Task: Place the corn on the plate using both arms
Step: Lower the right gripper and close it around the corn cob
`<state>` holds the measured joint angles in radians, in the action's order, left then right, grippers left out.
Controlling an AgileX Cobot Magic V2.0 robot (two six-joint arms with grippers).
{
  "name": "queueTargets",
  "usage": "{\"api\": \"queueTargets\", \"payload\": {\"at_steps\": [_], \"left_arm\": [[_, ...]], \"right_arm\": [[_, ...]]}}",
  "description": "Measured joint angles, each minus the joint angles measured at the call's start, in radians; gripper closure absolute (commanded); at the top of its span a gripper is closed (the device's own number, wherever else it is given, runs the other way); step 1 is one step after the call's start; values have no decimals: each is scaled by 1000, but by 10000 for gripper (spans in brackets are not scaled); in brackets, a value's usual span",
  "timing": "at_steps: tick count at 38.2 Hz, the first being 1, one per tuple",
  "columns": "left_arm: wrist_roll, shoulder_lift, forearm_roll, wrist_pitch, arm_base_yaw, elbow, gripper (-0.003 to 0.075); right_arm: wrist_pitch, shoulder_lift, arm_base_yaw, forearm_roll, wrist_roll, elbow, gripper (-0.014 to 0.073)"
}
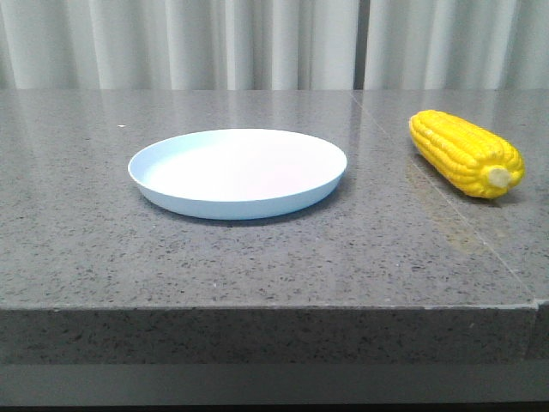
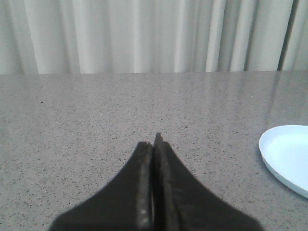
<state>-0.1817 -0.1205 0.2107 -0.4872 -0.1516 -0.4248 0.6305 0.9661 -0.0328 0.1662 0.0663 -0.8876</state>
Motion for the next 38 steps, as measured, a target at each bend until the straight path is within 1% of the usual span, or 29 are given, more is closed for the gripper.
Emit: {"api": "queueTargets", "payload": {"at_steps": [9,13,17,19,22,28,32,34,38], "left_arm": [[0,0,0,0,0,0,741],[0,0,0,0,0,0,741],[0,0,0,0,0,0,741],[0,0,0,0,0,0,741],[0,0,0,0,0,0,741],[0,0,0,0,0,0,741],[0,0,0,0,0,0,741],[0,0,0,0,0,2,741],[0,0,0,0,0,2,741]], "right_arm": [[9,358,-134,1,0,-139,-56],[-12,484,-154,2,0,-170,-56],[-18,565,-155,2,0,-185,-48],[-18,582,-155,2,0,-185,-6],[-18,584,-155,2,0,-187,88],[-18,584,-156,2,0,-191,337],[-18,584,-156,2,0,-191,457],[-18,584,-156,2,0,-191,474],[-18,575,-156,2,0,-191,474]]}}
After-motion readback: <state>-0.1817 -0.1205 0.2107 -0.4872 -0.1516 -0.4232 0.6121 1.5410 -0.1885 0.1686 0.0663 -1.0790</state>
